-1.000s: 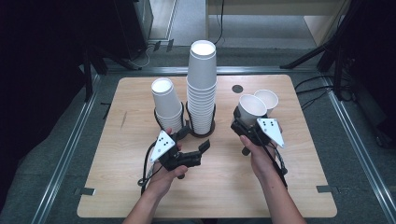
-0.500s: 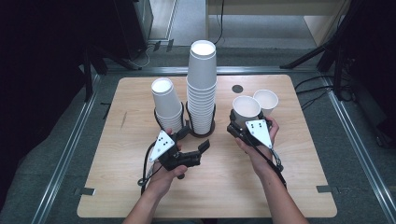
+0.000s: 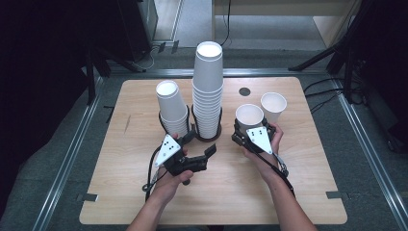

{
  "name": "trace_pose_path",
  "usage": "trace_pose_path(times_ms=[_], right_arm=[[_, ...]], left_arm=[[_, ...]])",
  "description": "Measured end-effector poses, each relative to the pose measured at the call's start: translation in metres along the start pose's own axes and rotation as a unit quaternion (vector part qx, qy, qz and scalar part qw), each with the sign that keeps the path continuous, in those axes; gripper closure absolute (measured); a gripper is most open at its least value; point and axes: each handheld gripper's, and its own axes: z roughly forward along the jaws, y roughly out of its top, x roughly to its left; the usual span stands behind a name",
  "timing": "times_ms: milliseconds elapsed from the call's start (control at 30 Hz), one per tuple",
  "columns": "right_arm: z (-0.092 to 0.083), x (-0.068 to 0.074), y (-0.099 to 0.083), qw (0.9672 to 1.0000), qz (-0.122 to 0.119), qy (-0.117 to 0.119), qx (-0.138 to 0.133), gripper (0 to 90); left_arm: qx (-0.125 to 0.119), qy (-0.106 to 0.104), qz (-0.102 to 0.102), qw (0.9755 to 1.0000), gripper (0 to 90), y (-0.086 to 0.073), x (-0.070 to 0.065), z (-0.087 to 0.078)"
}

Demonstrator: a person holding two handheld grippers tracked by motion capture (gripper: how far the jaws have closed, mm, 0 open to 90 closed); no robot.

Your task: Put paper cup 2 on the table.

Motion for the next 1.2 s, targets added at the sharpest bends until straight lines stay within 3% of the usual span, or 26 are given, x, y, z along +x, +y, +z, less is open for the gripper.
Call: trace_pose_path(times_ms=[700, 867, 1000, 1200], right_arm=[[0.007, -0.002, -0.012, 0.9995, -0.008, 0.006, 0.030, 12.7], [0.007, -0.001, -0.013, 0.9994, -0.007, 0.007, 0.033, 12.6], [0.007, 0.000, -0.014, 0.9992, -0.010, 0.009, 0.037, 12.5], [0.006, 0.001, -0.015, 0.9989, -0.017, 0.017, 0.041, 12.2]], left_arm=[[0.012, 0.000, -0.003, 0.9999, 10.7, -0.001, 0.002, 0.001], [0.019, 0.011, 0.005, 0.9997, 10.1, -0.002, 0.004, 0.002], [0.013, 0.018, -0.005, 0.9997, 10.1, 0.000, 0.005, 0.003], [0.011, 0.041, 0.001, 0.9991, 10.1, 0.002, 0.007, 0.000]])
